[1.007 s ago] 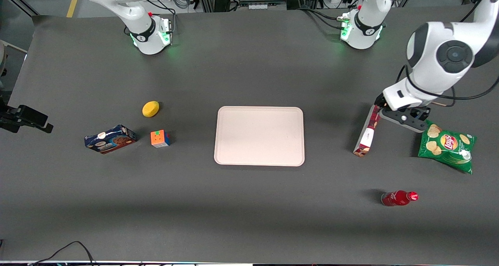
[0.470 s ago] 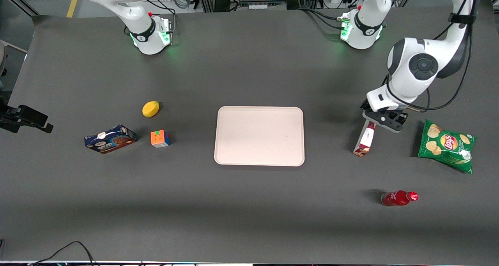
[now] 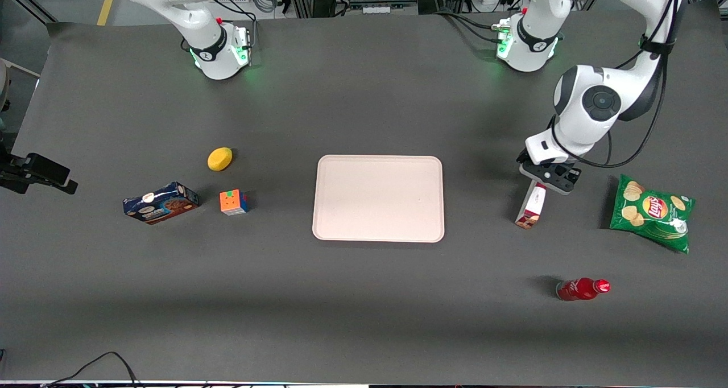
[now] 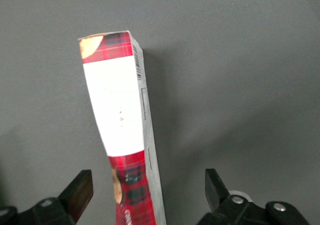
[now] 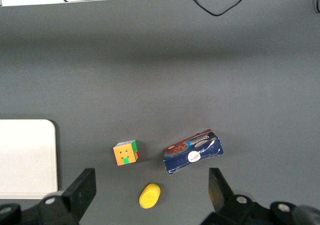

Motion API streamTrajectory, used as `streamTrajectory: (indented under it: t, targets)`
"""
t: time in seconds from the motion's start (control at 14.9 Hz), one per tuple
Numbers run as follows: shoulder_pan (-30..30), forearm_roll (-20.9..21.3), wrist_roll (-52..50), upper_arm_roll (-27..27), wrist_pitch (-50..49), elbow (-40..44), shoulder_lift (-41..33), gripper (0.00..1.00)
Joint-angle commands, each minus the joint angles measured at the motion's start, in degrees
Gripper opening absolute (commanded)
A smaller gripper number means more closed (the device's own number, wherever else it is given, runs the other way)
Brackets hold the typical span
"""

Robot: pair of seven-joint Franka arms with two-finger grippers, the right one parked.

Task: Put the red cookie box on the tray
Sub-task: 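Close the left gripper on the cookie box and lift it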

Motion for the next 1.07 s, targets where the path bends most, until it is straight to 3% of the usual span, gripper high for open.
streamTrajectory:
  t: [0.0,0.6,0.87,1.01]
  targets:
    - [-0.1,0.1,0.5,0.2,3.8,-0.4,2.1,1.00]
    - [-0.3,0.7,4.7,4.2,7.6,0.8,5.9,0.97]
    - [-0.5,0.1,4.5,4.1,7.3,1.1,6.0,0.81]
    - [-1.2,-0.2,4.0,4.1,7.0,1.3,6.0,0.62]
